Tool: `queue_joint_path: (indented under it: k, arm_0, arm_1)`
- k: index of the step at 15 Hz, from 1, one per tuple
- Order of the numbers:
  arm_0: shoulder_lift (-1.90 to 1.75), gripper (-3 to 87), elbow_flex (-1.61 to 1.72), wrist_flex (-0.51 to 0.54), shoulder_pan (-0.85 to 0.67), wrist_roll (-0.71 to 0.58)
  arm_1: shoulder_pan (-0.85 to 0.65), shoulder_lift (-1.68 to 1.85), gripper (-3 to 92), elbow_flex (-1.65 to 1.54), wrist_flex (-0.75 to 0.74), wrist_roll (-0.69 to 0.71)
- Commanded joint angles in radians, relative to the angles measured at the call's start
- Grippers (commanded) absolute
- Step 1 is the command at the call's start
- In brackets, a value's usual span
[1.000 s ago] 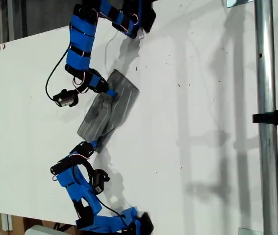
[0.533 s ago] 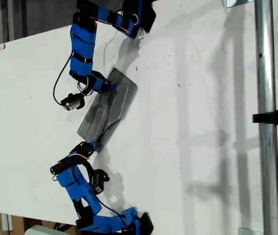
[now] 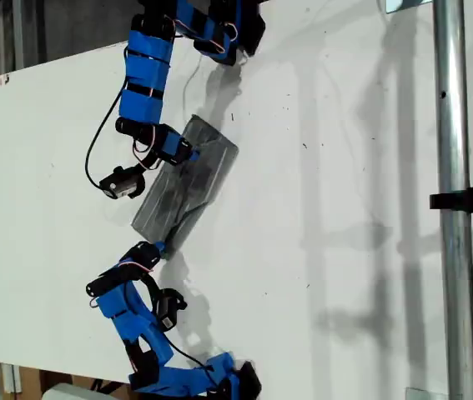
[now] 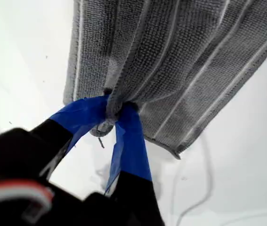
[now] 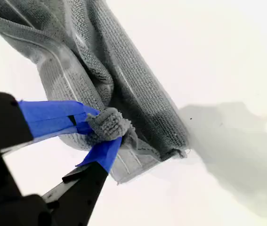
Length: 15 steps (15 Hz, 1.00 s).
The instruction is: Grasp corners of a towel and fold twice.
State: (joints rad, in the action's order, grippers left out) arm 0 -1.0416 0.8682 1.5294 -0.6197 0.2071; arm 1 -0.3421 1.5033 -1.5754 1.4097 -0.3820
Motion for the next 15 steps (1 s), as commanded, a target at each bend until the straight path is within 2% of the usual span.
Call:
queue_joint_path:
  k: [1, 4, 6, 8, 10, 13, 15]
  arm_0:
    - [-0.066, 0.4, -0.006, 0.034, -0.021, -0.009]
    - [-0.064, 0.2, -0.003, 0.091, 0.006, -0.021]
    - [-0.075, -2.9, 0.006, 0.109, 0.008, -0.006]
    - [-0.132, -3.1, 0.038, 0.11, 0.011, -0.002]
    - [-0.161, -3.1, 0.037, 0.106, 0.005, -0.02]
    - [-0.097, -3.2, -0.04, 0.046, -0.048, -0.072]
    - [-0.084, -3.2, -0.052, -0.048, -0.06, -0.101]
  arm_1:
    - [0.069, 0.104, -0.2, 0.075, 0.026, -0.061]
    - [0.201, 0.104, -0.2, 0.08, 0.029, -0.196]
    - [0.285, 0.104, -0.2, 0.14, 0.06, -0.288]
    - [0.354, 0.104, -0.2, 0.183, 0.052, -0.331]
    - [0.328, 0.143, -0.2, 0.132, 0.083, -0.35]
    - [0.179, 0.23, -0.2, 0.031, 0.199, -0.353]
    - [0.069, 0.259, -0.2, -0.023, 0.25, -0.325]
